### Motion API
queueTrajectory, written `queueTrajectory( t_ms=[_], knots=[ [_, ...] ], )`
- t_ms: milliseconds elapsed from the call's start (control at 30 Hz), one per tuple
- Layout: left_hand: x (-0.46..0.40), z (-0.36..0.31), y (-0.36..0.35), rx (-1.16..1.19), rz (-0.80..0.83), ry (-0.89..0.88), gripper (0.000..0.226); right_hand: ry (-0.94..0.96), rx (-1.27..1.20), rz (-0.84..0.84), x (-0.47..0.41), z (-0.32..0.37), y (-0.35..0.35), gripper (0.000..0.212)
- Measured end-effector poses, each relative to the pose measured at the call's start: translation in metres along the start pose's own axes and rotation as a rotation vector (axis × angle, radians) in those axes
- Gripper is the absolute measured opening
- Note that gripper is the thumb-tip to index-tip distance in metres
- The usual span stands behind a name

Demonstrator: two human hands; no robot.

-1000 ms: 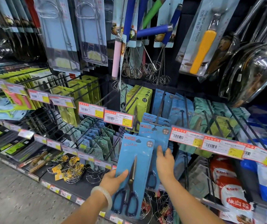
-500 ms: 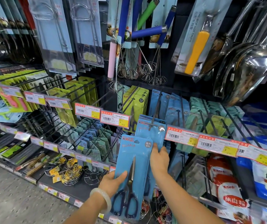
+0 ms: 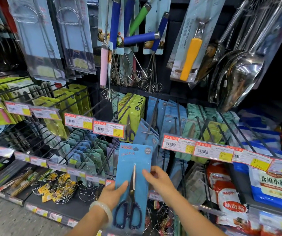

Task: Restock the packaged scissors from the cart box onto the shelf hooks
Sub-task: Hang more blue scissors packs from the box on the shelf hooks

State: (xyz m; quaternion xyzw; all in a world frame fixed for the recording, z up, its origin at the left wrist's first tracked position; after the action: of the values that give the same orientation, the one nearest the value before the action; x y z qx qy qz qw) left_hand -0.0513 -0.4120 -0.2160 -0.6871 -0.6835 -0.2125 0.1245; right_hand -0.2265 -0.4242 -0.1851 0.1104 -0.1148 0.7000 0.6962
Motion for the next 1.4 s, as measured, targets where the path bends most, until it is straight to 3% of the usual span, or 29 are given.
queueTrajectory(
  t_ms=[233, 400, 600, 800, 867, 967, 1100, 1233, 1400],
  knots=[
    [-0.006, -0.02, -0.016, -0.086, -0.049, -0.078, 0.009, 0.182, 0.113, -0.123, 0.005, 0.015, 0.001, 0.02],
    [-0.023, -0.044, -0.023, -0.148, -0.136, -0.123, 0.025, 0.213, 0.113, -0.185, -0.006, 0.028, 0.008, 0.016],
    [-0.029, -0.041, -0.028, -0.255, -0.166, -0.129, 0.035, 0.189, 0.285, -0.236, -0.012, 0.031, 0.012, 0.022],
    [-0.032, -0.044, -0.029, -0.339, -0.148, -0.117, 0.03, 0.159, 0.36, -0.256, -0.023, 0.029, 0.015, 0.021],
    [-0.037, -0.052, -0.033, -0.409, -0.112, -0.075, 0.028, 0.122, 0.391, -0.269, -0.029, 0.03, 0.016, 0.026],
    [-0.049, -0.065, -0.038, -0.509, -0.107, 0.028, 0.051, 0.013, 0.514, -0.285, -0.041, 0.032, 0.017, 0.043],
    [-0.051, -0.066, -0.046, -0.59, -0.131, 0.11, 0.063, -0.077, 0.585, -0.356, -0.044, 0.028, 0.027, 0.061],
    [-0.034, -0.043, -0.072, -0.904, 0.041, 0.073, 0.054, -0.161, 0.705, -0.331, -0.022, 0.004, 0.053, 0.063],
    [0.003, -0.035, -0.151, -1.298, 0.242, -0.169, 0.057, -0.241, 0.822, -0.355, 0.032, -0.03, 0.113, 0.056]
  ],
)
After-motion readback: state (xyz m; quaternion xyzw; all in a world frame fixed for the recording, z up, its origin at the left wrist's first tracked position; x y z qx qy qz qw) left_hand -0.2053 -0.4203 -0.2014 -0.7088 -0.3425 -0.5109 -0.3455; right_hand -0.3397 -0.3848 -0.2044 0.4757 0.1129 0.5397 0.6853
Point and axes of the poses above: each hand's wrist, its own x-axis away from the middle knuckle, its own y-axis out of the back of the hand, z = x × y, the point moved 4 cm from there along -x, towards the middle knuckle, and after that the axes turned 8 degrees about -x, right-handed, at the moved point
